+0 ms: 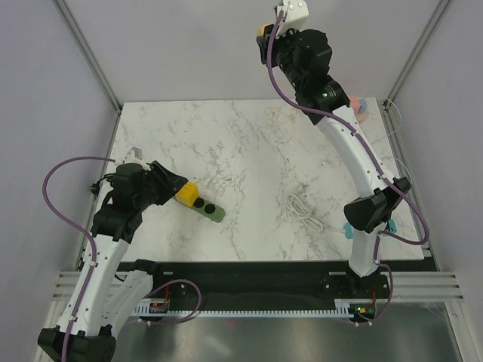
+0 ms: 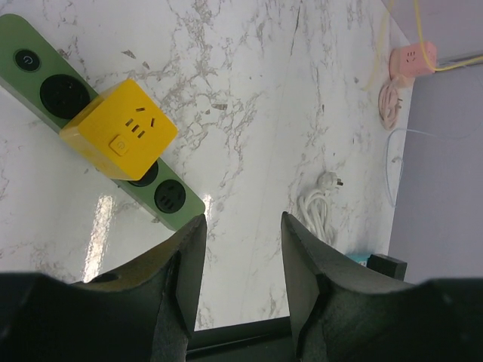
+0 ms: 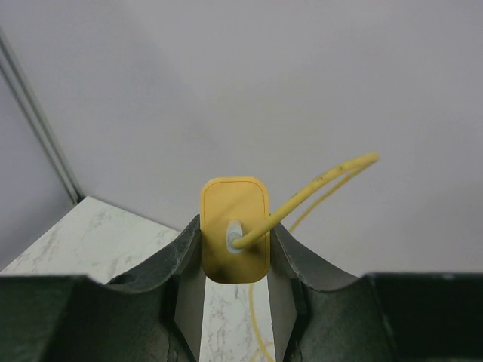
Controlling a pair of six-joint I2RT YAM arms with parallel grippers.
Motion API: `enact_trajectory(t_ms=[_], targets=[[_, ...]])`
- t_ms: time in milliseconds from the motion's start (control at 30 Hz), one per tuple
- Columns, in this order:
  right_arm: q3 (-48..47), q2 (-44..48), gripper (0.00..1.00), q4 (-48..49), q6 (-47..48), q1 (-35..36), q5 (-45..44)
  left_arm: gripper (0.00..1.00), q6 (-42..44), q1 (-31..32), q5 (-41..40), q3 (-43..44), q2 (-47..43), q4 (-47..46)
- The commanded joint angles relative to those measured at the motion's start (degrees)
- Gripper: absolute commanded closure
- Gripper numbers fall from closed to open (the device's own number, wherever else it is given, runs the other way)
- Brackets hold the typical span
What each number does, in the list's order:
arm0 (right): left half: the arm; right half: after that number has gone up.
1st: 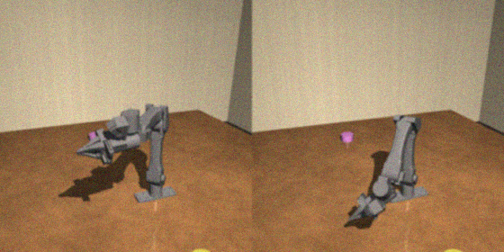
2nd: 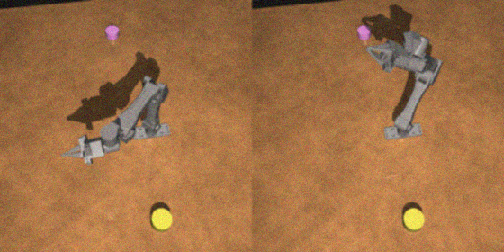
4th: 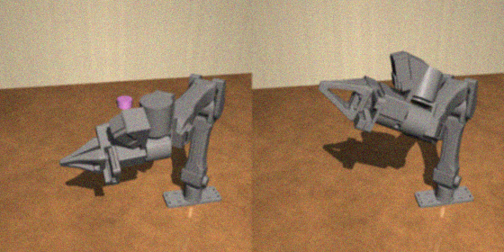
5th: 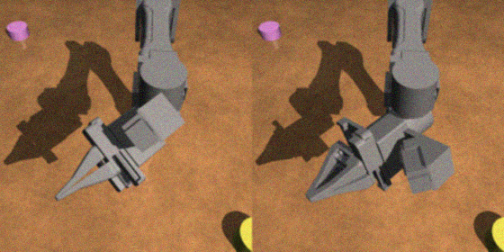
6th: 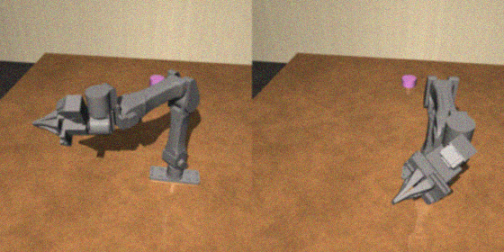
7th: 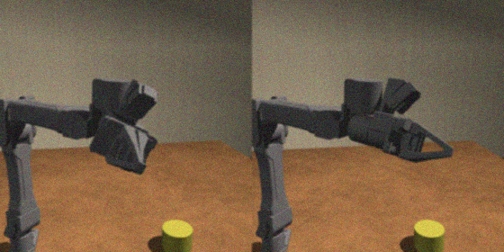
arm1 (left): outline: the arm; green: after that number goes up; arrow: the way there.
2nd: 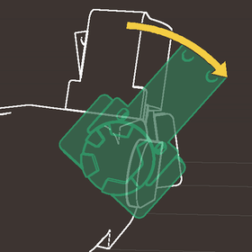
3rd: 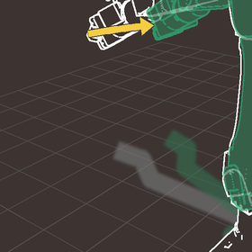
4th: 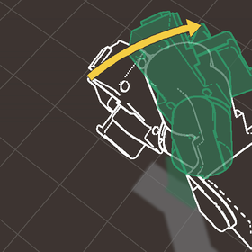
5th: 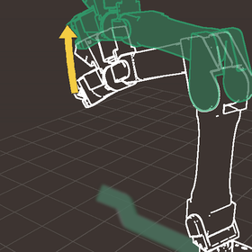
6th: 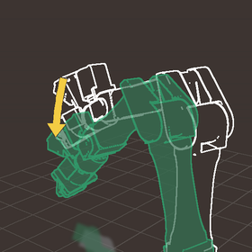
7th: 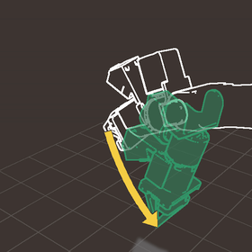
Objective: Pull the plug off the socket
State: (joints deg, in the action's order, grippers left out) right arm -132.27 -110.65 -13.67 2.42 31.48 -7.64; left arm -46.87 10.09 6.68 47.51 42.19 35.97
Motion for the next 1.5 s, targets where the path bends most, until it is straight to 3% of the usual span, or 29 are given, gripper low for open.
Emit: enact_trajectory(t_ms=[0, 467, 667, 1033, 1267, 1400, 1467], targets=[[-1.6, -1.1, 1.0, 4.2, 0.8, -1.2, 0.9, 0.48, 3.0, -0.2, 2.1, 1.5, -0.1, -0.1], [20.1, -6.5, 1.0, 9.7, -14.4, -7.1, 1.9, 0.47, 4.5, -0.2, 5.4, 1.3, 1.0, 0.4], [19.6, -16.1, 0.97, 9.6, -24.8, -12.5, 7.5, 0.47, 5.7, -0.2, 6.4, 2.6, 3.5, 1.3], [10.9, -32.3, 0.94, 10.2, -42.0, -22.8, 27.8, 0.46, 4.3, -0.2, 6.4, 2.8, 6.1, 0.4], [7.9, -37.6, 0.77, 10.4, -45.4, -25.0, 32.4, 0.46, 2.7, -0.2, 7.2, 1.8, 7.0, -0.6], [10.1, -37.1, 0.54, 11.6, -45.8, -25.2, 33.8, 0.44, 1.6, -0.2, 7.9, 1.4, 6.0, -0.5], [10.4, -36.4, 0.49, 11.8, -45.7, -25.2, 34.6, 0.43, 0.7, -0.2, 8.0, 0.9, 5.1, -0.6]])
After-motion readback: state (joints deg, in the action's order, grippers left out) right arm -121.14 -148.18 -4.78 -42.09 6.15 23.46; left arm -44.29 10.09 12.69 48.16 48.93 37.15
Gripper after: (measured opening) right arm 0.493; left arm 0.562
